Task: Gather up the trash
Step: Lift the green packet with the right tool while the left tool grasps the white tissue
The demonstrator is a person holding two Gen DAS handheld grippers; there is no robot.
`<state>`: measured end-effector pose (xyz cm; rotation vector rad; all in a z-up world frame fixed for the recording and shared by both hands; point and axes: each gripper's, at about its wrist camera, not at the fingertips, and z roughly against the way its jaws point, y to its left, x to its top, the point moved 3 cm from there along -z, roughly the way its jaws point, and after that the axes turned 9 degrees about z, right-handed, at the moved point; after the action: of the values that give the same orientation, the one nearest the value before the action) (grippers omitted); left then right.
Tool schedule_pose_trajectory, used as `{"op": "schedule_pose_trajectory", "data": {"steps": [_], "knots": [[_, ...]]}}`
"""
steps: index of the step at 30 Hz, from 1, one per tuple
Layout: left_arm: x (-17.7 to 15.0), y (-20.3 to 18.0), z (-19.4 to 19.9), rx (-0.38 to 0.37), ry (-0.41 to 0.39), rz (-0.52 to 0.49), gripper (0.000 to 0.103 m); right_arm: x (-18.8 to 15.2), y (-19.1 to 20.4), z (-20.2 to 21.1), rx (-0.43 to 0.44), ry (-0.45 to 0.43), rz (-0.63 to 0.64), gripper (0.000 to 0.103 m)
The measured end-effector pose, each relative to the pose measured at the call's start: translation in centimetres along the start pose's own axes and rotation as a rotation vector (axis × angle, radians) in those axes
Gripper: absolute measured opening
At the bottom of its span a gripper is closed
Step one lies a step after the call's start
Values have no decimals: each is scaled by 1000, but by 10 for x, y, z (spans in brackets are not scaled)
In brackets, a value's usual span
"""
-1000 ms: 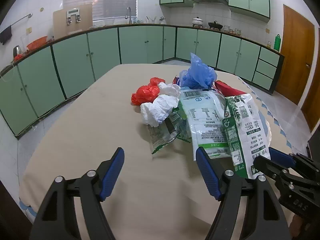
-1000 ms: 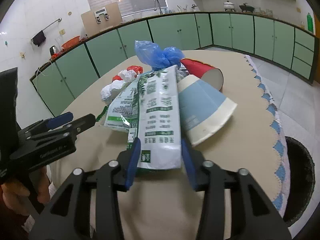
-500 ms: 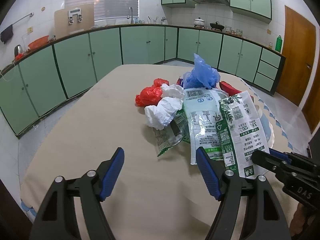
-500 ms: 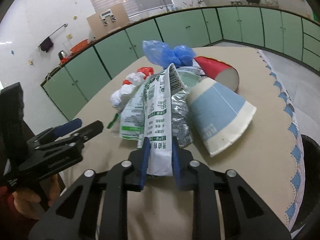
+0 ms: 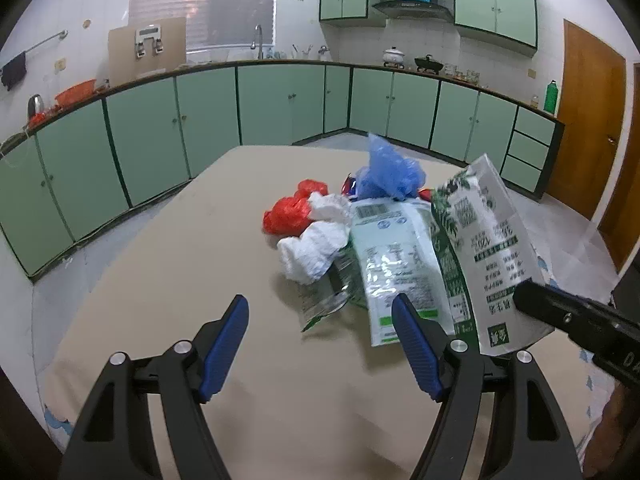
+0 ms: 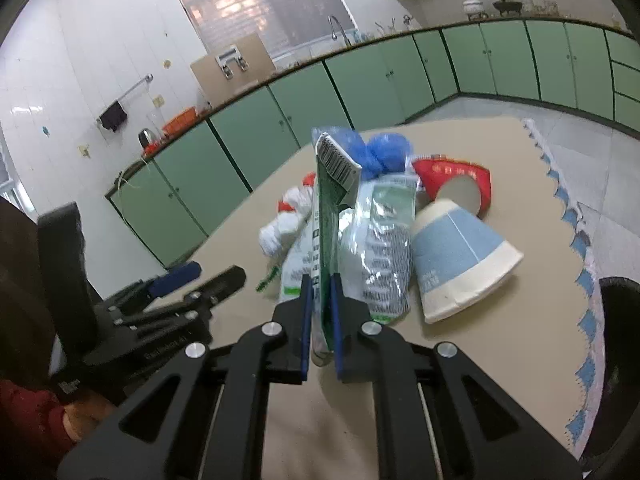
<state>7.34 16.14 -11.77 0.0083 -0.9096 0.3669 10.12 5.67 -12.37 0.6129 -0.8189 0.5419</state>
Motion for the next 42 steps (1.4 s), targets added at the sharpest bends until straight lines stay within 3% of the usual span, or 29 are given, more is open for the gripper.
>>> {"op": "schedule_pose_trajectory", "data": {"steps": [7, 12, 22, 24, 28, 32, 42], "knots": [[5, -17, 2, -37, -13, -26, 73, 9, -6, 20, 21, -44, -32, 8], [1, -23, -3, -46, -1, -38, 73, 13, -13, 37, -23, -77, -34, 8], [-10, -28, -32, -58, 69, -37, 71, -9, -40, 28, -66, -40, -112, 8], [-11, -28, -37, -72, 88, -30, 65, -12, -43, 23, -63, -32, -122, 8], [-14, -29, -44, -89, 118, -34, 27, -16, -44, 15, -59, -15, -131, 8], [-13, -29, -40, -82, 100, -48, 1, -17, -42, 13, -59, -5, -129, 8], [-3, -24, -21, -89, 53, -48, 0, -13, -32, 10, -73, 7, -104, 8]]}}
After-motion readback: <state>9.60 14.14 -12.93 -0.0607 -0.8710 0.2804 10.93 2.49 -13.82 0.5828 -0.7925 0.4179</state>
